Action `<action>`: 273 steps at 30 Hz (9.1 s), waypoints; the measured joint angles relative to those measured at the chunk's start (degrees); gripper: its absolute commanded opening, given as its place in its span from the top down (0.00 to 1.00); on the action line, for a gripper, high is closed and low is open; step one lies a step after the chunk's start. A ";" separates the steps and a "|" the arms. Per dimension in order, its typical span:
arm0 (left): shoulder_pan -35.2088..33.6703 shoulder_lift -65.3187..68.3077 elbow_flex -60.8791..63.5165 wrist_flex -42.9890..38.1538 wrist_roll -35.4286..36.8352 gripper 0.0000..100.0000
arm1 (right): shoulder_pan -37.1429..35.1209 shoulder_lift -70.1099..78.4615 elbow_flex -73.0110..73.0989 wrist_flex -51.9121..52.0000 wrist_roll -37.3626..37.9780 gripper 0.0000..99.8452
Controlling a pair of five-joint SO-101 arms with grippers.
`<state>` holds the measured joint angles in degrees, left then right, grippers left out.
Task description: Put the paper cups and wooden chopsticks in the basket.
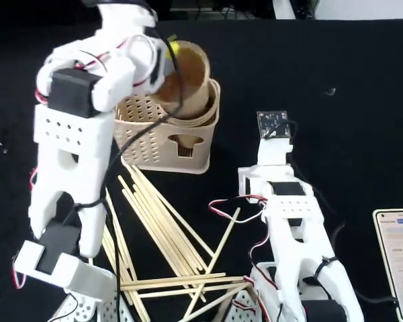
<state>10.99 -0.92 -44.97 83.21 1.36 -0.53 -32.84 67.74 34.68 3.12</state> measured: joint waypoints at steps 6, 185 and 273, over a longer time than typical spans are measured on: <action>-0.62 0.09 -2.55 1.41 1.05 0.81 | 0.00 0.00 0.00 0.00 0.00 0.79; -65.05 -21.98 86.86 -25.41 13.45 0.82 | -73.58 4.13 -7.65 44.75 43.34 0.71; -62.07 -21.98 90.46 -29.63 13.54 0.82 | -41.41 3.43 -10.02 28.66 18.73 0.83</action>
<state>-51.08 -22.90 45.49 53.58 14.90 -41.93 -29.41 57.71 63.34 21.85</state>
